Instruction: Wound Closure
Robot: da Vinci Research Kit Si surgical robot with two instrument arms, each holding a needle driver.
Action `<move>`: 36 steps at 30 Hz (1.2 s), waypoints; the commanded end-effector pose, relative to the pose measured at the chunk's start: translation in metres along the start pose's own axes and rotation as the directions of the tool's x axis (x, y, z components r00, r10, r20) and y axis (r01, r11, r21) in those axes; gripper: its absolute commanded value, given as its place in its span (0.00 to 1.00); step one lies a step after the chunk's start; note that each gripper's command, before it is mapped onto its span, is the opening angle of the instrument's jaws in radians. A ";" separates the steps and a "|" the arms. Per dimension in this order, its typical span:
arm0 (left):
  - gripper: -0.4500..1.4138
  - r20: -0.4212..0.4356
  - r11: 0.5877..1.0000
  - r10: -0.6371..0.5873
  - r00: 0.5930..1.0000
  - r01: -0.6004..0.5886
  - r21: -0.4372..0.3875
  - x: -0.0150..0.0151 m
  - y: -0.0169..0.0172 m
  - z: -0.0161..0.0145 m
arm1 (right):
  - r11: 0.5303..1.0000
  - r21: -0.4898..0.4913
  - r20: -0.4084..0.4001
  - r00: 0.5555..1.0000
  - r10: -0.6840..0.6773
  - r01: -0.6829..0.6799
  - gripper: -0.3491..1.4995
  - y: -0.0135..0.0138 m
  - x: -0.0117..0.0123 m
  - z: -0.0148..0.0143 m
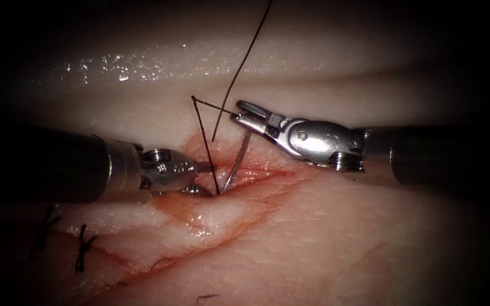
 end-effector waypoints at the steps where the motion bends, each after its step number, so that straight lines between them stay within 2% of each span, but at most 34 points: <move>1: 0.62 -0.001 1.000 0.001 1.000 -0.001 0.000 0.0001 -0.0001 0.0008 | 1.000 0.000 -0.005 1.000 0.011 -0.011 0.00 -0.0004 -0.0006 0.0009; 10: 0.62 -0.021 0.999 -0.010 1.000 0.011 0.036 0.0006 -0.0007 -0.0001 | 0.991 -0.019 -0.047 0.990 0.130 -0.131 0.00 -0.0015 -0.0012 0.0017; 16: 0.60 -0.068 0.992 -0.021 0.997 0.029 0.125 0.0017 -0.0014 -0.0026 | 0.982 -0.021 -0.055 0.981 0.187 -0.188 0.00 -0.0014 -0.0013 0.0018; 19: 0.59 -0.101 0.984 -0.021 0.995 0.038 0.173 0.0022 -0.0012 -0.0043 | 0.980 -0.010 -0.031 0.980 0.198 -0.198 0.00 -0.0012 -0.0014 0.0016; 25: 0.50 -0.114 0.972 -0.019 0.993 0.045 0.232 0.0020 0.0012 -0.0065 | 0.976 -0.009 -0.011 0.976 0.216 -0.216 0.00 -0.0005 -0.0015 0.0009; 27: 0.45 -0.108 0.968 -0.023 0.994 0.049 0.245 0.0017 0.0023 -0.0065 | 0.975 -0.016 -0.008 0.975 0.224 -0.224 0.00 -0.0001 -0.0015 0.0007; 28: 0.39 -0.109 0.969 -0.025 0.994 0.051 0.244 0.0013 0.0035 -0.0061 | 0.971 -0.029 -0.018 0.971 0.238 -0.238 0.00 0.0004 -0.0013 0.0004; 31: 0.36 -0.111 0.969 -0.025 0.994 0.051 0.242 0.0011 0.0042 -0.0054 | 0.968 -0.043 -0.028 0.969 0.247 -0.248 0.00 0.0009 -0.0012 0.0004; 34: 0.34 -0.128 0.972 -0.015 0.992 0.044 0.229 0.0004 0.0053 -0.0028 | 0.959 -0.053 -0.043 0.960 0.277 -0.279 0.00 0.0014 -0.0011 0.0006; 36: 0.34 -0.129 0.974 -0.011 0.992 0.040 0.225 0.0002 0.0054 -0.0023 | 0.955 -0.055 -0.046 0.957 0.288 -0.290 0.00 0.0014 -0.0011 0.0007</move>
